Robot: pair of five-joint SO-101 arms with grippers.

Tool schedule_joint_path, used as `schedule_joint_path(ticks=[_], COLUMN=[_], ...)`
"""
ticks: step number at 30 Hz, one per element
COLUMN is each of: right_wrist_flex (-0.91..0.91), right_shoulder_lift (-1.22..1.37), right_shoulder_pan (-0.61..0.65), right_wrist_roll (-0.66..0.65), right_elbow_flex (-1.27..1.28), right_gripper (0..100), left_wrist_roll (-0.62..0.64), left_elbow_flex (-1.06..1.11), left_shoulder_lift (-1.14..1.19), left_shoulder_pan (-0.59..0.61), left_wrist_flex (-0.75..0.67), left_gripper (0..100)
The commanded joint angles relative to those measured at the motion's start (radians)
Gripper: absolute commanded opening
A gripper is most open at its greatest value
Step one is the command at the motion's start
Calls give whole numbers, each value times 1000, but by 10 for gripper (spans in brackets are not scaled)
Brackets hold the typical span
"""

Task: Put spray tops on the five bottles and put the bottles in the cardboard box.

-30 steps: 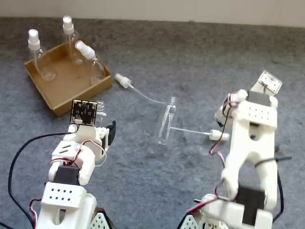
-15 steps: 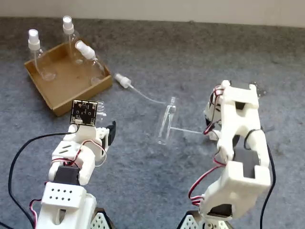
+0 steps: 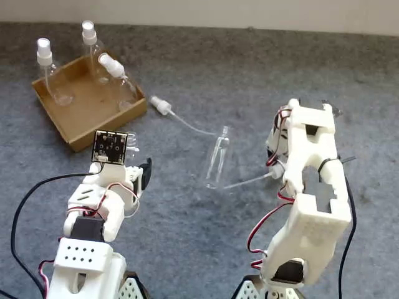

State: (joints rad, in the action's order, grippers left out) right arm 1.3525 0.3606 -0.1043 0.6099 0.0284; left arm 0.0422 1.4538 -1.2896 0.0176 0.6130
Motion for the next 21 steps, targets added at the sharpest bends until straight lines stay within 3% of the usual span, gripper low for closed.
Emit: schedule_joint_path(ticks=[1,10,21], right_wrist_flex=[13,8,2], right_shoulder_lift=[-28,-160,-367], right_shoulder_pan=[-27,-73,-67], right_wrist_roll=[-89,-222,-520], right_elbow_flex=[-58,-58,-58], right_gripper=[38,5,5], left_wrist_roll=[5,5,5], left_elbow_flex=[-4,-4,-4], left_shoulder_lift=[-19,-19,-19], left_shoulder_pan=[-19,-19,-21], left_wrist_flex=[-21,-21,-21], left_gripper=[105,105,105])
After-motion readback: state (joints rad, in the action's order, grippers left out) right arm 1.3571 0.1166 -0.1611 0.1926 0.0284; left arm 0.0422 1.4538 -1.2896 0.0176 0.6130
